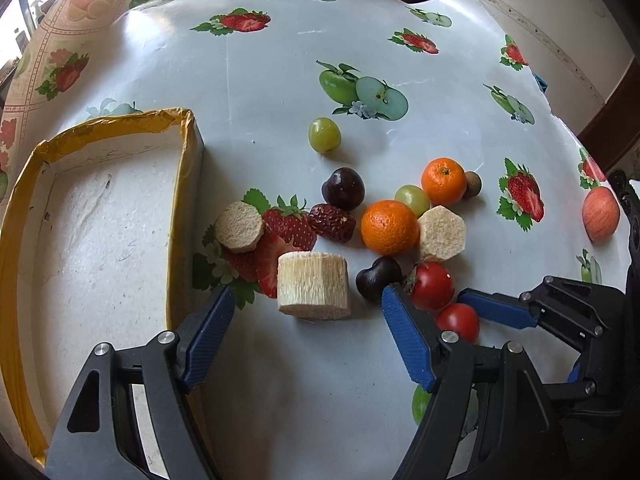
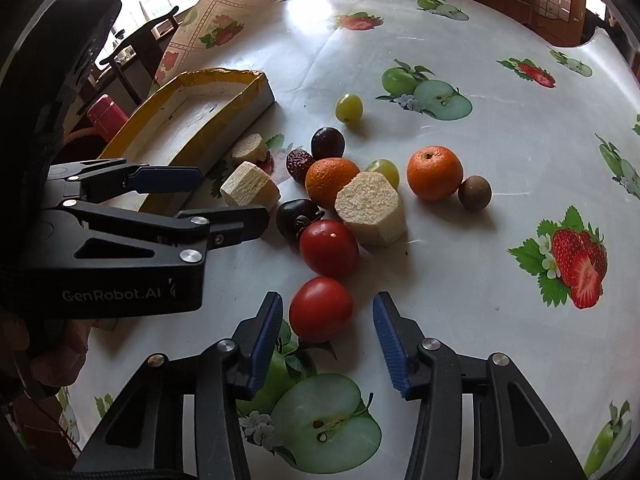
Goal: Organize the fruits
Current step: 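Grasp a red tomato with the right gripper while the left gripper grasps a white cylindrical slice, then carry the tomato and the white slice over the yellow tray with both grippers, then open the right gripper to drop the tomato while the left gripper releases the slice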
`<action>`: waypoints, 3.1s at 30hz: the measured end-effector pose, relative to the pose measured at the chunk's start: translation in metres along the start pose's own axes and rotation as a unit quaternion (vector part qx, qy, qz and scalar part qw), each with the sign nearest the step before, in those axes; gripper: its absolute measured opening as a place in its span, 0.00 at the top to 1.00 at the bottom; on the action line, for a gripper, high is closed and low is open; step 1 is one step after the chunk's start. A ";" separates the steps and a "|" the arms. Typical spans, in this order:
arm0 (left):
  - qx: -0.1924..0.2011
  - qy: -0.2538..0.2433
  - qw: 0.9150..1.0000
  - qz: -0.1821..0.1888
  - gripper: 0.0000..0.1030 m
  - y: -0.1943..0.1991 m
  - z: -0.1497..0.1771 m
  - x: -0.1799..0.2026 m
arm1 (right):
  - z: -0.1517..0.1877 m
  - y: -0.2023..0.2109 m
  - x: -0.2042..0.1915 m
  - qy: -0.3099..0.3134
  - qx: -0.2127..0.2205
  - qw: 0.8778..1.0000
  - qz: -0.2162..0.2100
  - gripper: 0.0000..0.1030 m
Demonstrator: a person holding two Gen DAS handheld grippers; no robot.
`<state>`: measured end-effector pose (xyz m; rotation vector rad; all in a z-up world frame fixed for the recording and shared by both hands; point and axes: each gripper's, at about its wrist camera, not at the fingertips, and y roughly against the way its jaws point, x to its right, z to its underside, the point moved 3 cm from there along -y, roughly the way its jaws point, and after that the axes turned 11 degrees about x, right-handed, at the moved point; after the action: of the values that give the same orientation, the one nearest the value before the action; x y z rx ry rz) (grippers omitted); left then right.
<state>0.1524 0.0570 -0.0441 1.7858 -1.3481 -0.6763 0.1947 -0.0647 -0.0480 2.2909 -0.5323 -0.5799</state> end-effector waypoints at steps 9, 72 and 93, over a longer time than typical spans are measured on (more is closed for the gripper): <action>-0.001 0.011 0.999 0.031 0.65 -0.001 0.002 -0.004 | 0.004 0.006 0.004 -0.039 0.011 0.999 -0.016 0.69; 0.042 0.127 0.989 -0.068 0.65 0.138 0.099 -0.142 | -0.017 0.050 -0.177 0.071 0.049 0.987 -0.132 0.69; -0.022 0.130 0.987 -0.091 0.64 0.084 0.106 -0.183 | -0.008 -0.055 -0.237 0.163 -0.048 0.976 -0.134 0.68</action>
<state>-0.0300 0.1923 -0.0404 1.9028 -0.9975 -0.5412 0.0177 0.0996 -0.0221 2.3177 -0.0357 -0.3330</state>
